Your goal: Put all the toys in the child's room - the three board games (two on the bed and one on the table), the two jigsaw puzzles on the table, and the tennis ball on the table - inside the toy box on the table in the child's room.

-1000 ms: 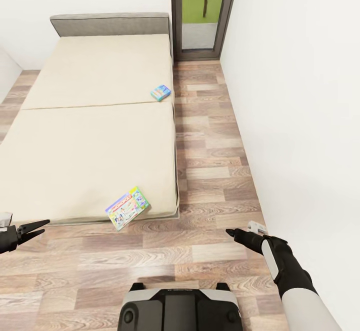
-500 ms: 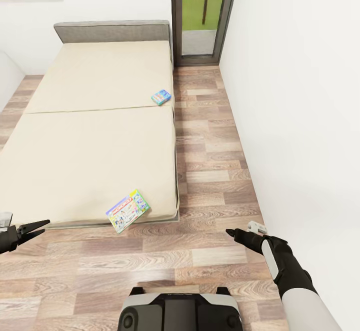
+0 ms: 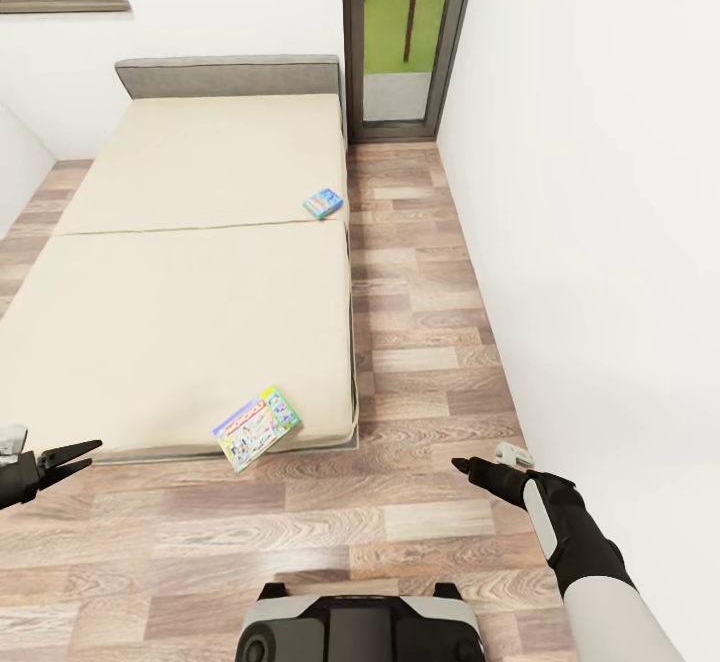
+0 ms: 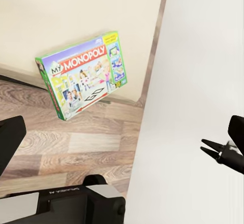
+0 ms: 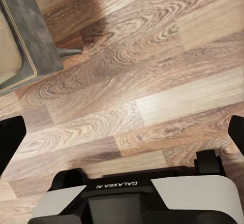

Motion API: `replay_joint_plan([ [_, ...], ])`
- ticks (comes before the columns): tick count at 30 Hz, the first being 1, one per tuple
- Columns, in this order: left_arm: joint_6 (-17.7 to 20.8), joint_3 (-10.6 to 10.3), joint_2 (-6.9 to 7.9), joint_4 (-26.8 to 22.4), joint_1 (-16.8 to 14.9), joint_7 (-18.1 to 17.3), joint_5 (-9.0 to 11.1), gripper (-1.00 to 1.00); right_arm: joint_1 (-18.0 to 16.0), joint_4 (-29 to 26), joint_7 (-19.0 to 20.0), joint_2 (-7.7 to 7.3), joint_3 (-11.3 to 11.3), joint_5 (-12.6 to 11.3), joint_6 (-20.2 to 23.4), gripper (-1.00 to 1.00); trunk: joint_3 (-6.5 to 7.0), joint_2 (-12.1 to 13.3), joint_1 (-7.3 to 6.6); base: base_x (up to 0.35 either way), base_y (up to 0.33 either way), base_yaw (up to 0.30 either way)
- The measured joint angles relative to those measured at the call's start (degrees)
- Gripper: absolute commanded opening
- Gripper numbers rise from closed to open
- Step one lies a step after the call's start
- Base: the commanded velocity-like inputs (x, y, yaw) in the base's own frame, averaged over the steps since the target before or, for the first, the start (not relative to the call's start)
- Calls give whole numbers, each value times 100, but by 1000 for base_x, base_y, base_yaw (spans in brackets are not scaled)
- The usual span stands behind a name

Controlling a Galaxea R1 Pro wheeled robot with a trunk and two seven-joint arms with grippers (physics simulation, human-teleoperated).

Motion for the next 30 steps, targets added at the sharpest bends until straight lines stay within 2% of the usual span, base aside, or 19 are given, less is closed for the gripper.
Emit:
replay_joint_plan([
  [8, 0, 11, -51, 0, -3, -4, -1, 100, 0, -7, 2, -1, 3, 0, -1, 100, 76, 0, 0, 0, 0, 0],
  [30, 0, 0, -57, 0, -3, -5, -1, 100, 0, -2, -30, 5, 15, 0, -2, 100, 284, 0, 0, 0, 0, 0],
])
